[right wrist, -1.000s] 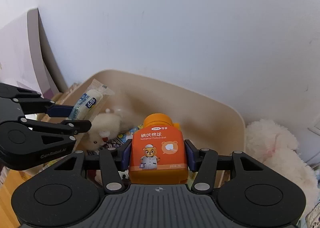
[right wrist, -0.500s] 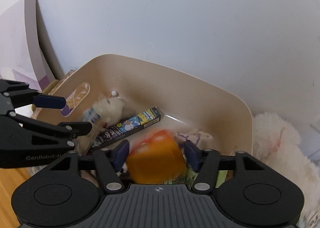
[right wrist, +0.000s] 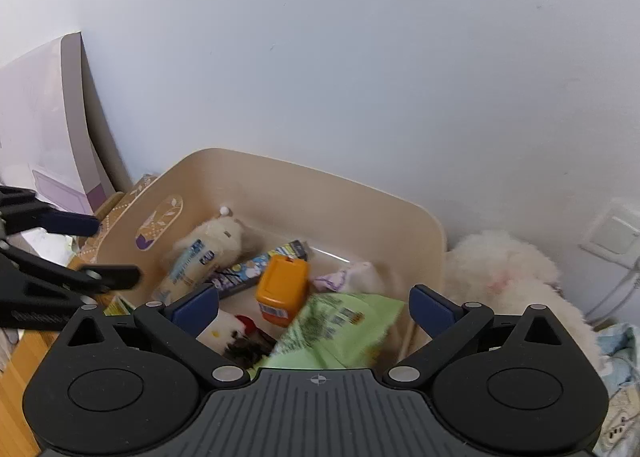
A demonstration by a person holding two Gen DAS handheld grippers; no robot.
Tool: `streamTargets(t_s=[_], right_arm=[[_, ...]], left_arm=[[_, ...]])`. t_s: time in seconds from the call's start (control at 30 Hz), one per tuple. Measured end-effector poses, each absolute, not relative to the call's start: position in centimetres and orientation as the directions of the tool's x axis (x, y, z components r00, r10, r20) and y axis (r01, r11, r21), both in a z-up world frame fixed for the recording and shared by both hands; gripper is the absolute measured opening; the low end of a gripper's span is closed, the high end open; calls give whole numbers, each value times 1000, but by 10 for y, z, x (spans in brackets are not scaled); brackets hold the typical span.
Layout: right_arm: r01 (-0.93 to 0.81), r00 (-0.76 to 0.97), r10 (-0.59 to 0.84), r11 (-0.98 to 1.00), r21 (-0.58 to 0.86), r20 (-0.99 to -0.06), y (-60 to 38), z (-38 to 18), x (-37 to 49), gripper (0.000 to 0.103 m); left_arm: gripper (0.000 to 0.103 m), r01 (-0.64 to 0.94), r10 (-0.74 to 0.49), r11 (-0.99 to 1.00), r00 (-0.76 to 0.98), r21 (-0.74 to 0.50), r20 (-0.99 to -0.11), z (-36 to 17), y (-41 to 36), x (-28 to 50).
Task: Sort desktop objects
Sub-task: 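Withdraw both tools from the basket back over the table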
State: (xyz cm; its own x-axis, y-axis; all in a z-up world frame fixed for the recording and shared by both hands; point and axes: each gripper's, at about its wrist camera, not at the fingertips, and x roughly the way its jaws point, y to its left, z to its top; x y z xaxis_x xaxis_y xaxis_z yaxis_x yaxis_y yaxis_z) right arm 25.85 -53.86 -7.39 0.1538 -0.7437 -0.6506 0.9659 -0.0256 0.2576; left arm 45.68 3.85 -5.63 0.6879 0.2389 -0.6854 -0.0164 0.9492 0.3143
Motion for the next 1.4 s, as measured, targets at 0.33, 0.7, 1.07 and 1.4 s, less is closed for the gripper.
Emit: streamTargets(t_s=[0.33,0.7,1.07,1.4], right_arm=[[944,145,-748,-92,316,-648,-478,-82,222,103],[951,139,-658,-119,285,-740,-433,-133,215,103],[971,142,-582,-76,228,-801,-410,-165,232,103],[982,137,-539,-35,184,-831,-420,-186,249,103]], left_arm=[[70,-7,207,963,663,271,-720,-58,42,397],[70,-10,189,974,582,226,-791,-99,38,354],[70,-71,171,985,496,157,-851,-133,28,329],[70,-189,174,977,440,99,-881,-161,31,325]])
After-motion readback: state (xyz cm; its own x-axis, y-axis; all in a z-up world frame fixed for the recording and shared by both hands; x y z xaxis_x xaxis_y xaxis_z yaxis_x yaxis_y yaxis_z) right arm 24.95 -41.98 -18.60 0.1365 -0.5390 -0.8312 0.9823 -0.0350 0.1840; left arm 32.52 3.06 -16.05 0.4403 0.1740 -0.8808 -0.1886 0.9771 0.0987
